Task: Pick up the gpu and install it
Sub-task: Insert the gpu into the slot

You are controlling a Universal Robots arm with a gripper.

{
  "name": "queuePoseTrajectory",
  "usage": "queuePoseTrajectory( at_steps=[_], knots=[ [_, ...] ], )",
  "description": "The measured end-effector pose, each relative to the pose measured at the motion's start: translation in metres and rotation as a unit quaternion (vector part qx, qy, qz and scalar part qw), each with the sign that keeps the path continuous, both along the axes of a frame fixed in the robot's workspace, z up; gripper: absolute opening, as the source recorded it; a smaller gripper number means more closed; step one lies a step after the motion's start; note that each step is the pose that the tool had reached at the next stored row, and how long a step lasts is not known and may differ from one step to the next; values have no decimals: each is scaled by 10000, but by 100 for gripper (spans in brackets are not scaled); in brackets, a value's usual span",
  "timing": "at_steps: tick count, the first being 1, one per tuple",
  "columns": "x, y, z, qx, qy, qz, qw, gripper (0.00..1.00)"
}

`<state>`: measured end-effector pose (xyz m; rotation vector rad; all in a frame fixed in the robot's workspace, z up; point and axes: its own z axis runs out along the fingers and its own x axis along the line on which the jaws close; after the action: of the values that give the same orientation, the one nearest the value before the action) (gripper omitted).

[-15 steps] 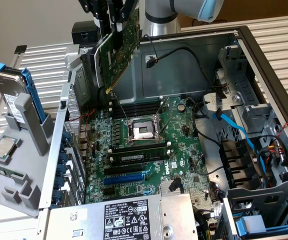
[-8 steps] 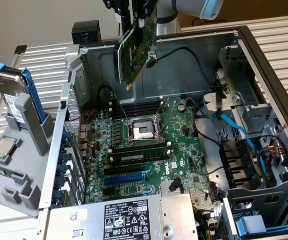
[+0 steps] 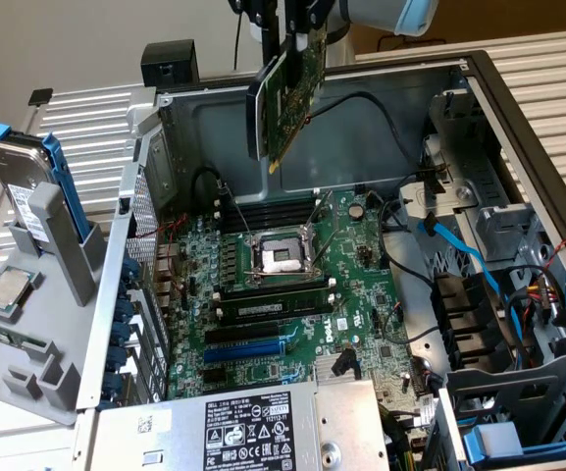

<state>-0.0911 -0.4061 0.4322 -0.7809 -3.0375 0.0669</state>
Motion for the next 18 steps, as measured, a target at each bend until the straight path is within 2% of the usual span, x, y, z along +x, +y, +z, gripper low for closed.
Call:
queuePoseTrajectory(
  at_steps=[11,12,16,18],
  knots=[
    [0,3,-1,-5,0,0,10000,27],
    [12,6,0,-14,0,1,10000,27],
    [129,11,1,-13,13,20,10000,27],
    [130,11,0,-7,14,166,9999,27]
  ],
)
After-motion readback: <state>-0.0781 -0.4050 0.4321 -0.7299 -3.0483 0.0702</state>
